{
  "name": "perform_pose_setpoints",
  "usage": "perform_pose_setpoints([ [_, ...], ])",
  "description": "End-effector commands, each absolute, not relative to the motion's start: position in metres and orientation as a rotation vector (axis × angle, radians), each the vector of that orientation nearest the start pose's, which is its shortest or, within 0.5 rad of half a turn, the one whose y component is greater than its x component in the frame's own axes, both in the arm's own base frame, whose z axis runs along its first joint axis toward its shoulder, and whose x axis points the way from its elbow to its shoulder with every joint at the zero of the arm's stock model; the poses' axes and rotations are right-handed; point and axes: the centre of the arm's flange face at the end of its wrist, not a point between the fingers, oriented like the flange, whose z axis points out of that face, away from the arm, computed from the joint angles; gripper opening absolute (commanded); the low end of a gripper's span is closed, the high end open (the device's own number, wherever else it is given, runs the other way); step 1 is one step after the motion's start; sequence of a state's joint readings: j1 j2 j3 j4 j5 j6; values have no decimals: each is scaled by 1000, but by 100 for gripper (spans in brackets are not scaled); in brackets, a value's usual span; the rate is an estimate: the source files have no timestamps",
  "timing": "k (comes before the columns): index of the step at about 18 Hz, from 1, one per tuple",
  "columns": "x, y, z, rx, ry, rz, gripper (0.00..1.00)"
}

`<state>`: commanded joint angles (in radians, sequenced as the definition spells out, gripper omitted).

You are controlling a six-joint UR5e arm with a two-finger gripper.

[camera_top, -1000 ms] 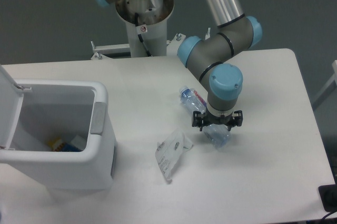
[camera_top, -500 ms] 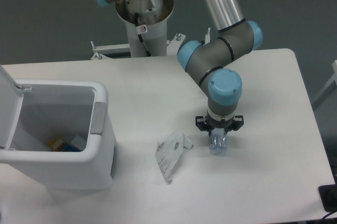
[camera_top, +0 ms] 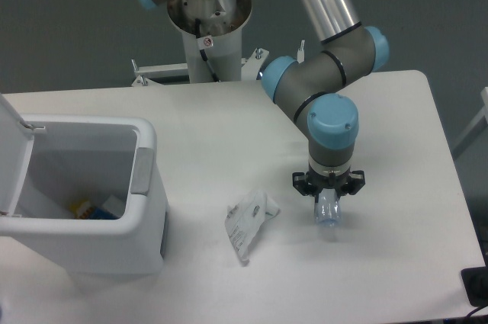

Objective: Place the trash in the trash can
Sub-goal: 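Close the gripper on the bottle's end and lift it upright, then carry the held bottle over the white trash bin and release it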

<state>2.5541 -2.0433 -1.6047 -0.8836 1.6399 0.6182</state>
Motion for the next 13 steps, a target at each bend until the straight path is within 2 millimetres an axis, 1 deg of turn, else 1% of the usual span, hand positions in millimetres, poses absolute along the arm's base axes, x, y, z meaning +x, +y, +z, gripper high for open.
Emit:
perform_pose_setpoints([
  [4,-477,482,331,-2822,-530,222,48],
  [7,-477,482,358,-2747,-517,197,48],
  [10,-466,487,389,-2648,-549,141,48],
  [12,-454,495,413,-2579,-541,105,48],
  [13,-451,498,420,-2548,-554,75,48],
])
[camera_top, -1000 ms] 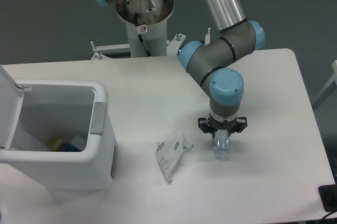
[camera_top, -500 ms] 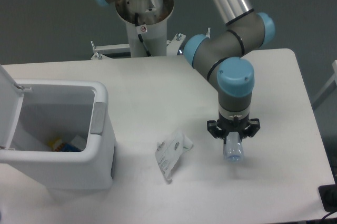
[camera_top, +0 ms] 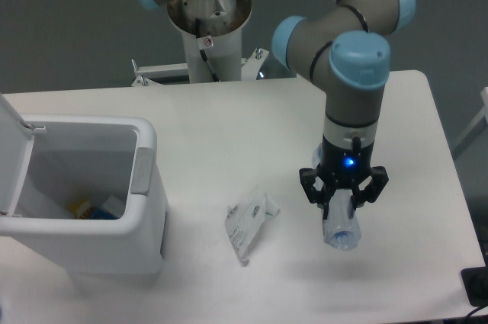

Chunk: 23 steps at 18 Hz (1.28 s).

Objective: Place the trash in the trash can
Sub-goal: 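Carry the held bottle over the white trash bin and release it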

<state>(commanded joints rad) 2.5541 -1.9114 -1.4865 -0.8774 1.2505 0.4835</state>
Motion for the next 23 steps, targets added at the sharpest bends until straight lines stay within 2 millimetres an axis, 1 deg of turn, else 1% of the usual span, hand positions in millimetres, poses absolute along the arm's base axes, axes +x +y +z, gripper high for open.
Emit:
perform_pose_setpoints([
  [3,-444,504,440,-2467,-599,-1,48],
  [5,-431,512,456,-2437,-577,-19,48],
  [7,-426,517,473,-2385,-576,-69,48],
  [9,-416,528,501,-2273,-566,-212,48],
  [10,-413,532,519,-2210,-549,-286,48],
  [11,-411,534,529,-2189,-535,-302,48],
  [13,-406,538,556,-2142,-523,-321,48],
  [15,-396,544,570,-2115,-481,-351,49],
  [16,-395,545,579,-2101,-465,-350,49],
  [18,-383,554,589,-2092,-424,-365,49],
  [21,-368,564,594,-2091,-386,-373,49],
  [23,-344,578,594,-2102,-346,-399,49],
])
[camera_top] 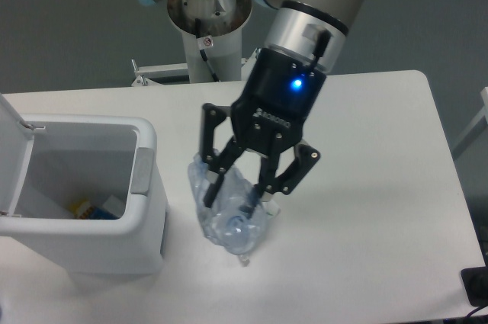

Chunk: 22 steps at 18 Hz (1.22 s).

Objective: Place the trash in the trash can
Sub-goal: 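Carry the held bottle over the white trash bin and release it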

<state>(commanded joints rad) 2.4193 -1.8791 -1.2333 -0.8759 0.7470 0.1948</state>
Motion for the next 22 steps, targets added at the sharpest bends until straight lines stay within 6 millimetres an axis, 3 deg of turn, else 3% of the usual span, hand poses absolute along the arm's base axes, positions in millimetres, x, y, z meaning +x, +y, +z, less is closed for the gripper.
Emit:
perform_pose_setpoints([
  [2,-327,588,595,-2108,-313,-414,49],
  [5,-282,611,594,-2126,-236,-461,49],
  [8,-254,626,580,-2152,-190,-499,49],
  [11,-240,631,559,-2178,-158,-515,49],
  [14,-221,637,539,-2189,-74,-500,58],
  [20,-215,637,528,-2204,-62,-506,79],
  [21,-216,637,526,-2206,-55,-505,90],
  [22,-216,637,526,-2205,-48,-500,95],
])
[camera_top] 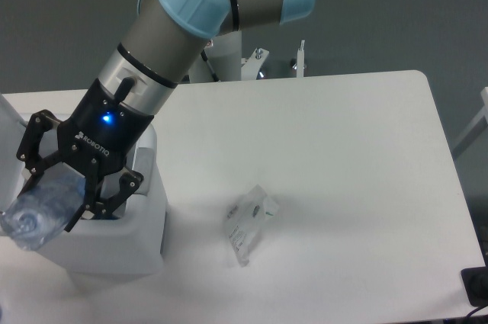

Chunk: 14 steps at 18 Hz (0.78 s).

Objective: Place the trash in the trash can
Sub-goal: 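Carry the held bottle over the white trash bin and release it, then move the open gripper over the crumpled clear plastic bag and lower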

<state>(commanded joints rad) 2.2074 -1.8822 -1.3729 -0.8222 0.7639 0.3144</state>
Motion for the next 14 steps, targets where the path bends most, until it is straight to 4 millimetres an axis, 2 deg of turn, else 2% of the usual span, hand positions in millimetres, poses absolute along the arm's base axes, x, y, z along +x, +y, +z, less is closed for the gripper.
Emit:
perform_pose_setpoints([
  [3,-218,635,522,-2210,-58,-504,99],
  [5,-230,627,511,-2221,-92,-507,99],
  [9,-282,590,506,-2215,-213,-465,100],
  [12,-322,569,503,-2203,-293,-432,100],
  [14,-340,560,492,-2205,-337,-430,100],
])
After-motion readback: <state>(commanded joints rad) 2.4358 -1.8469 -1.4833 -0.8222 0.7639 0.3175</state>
